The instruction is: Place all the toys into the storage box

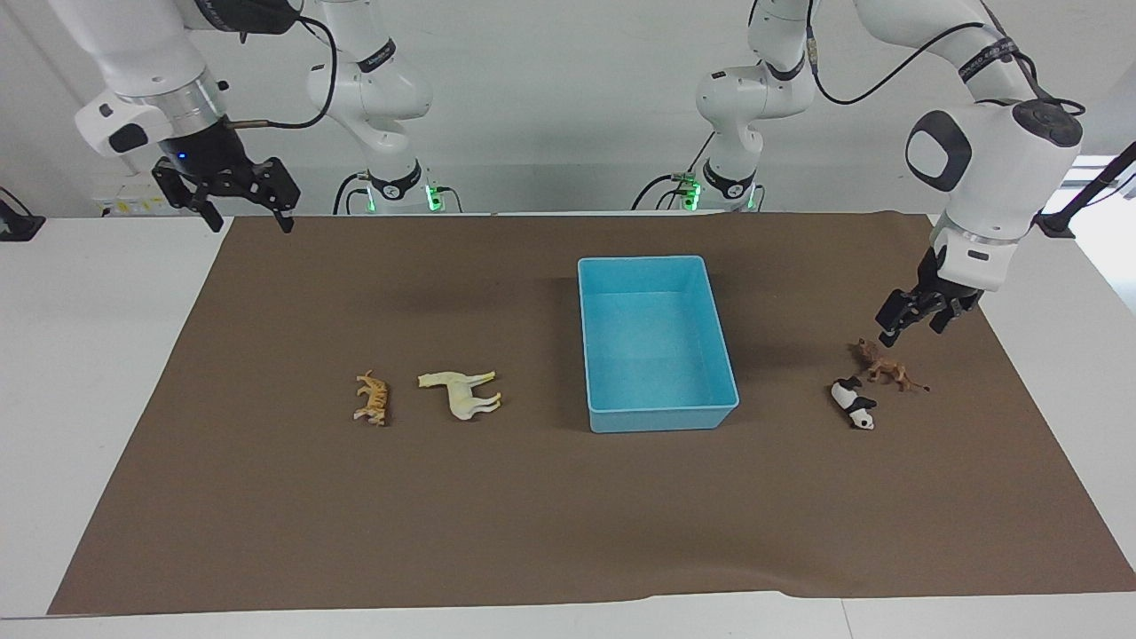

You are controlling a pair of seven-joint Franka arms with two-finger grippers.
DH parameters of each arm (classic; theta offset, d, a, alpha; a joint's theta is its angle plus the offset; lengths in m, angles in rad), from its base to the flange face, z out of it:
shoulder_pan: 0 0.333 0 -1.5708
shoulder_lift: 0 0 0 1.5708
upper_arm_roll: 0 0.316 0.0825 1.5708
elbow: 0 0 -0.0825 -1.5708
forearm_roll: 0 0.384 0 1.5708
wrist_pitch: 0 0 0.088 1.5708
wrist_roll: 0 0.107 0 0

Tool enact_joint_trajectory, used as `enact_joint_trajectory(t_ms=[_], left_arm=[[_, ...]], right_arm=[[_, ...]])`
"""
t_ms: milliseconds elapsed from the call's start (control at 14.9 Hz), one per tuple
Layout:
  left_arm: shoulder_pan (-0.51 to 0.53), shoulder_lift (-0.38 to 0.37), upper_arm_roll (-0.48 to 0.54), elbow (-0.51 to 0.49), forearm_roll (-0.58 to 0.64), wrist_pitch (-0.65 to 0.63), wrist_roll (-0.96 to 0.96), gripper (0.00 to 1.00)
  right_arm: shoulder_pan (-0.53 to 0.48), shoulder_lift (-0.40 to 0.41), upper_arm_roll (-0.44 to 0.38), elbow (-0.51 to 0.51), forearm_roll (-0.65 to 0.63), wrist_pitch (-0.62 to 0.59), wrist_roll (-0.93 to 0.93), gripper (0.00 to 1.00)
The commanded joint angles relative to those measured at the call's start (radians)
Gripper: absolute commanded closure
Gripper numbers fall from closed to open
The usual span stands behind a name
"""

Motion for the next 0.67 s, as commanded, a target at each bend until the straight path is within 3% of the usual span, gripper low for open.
enact_joint_trajectory(t_ms=[0, 335, 603], left_arm=[[-0.001, 0.098, -0.005, -0.012, -0.002, 0.14, 0.019, 0.0], [-0.003, 0.166, -0.006, -0.152, -0.002, 0.383, 0.021, 0.0], [-0.008, 0.21, -0.006, -0.156, -0.004, 0.396, 0.012, 0.0]], right_arm=[[0.073, 0.024, 0.008, -0.063, -0.016, 0.1, 0.054, 0.0], [0.234, 0.116, 0.008, -0.187, -0.016, 0.327, 0.216, 0.0], [0.279, 0.262, 0.008, -0.188, -0.019, 0.492, 0.268, 0.0]])
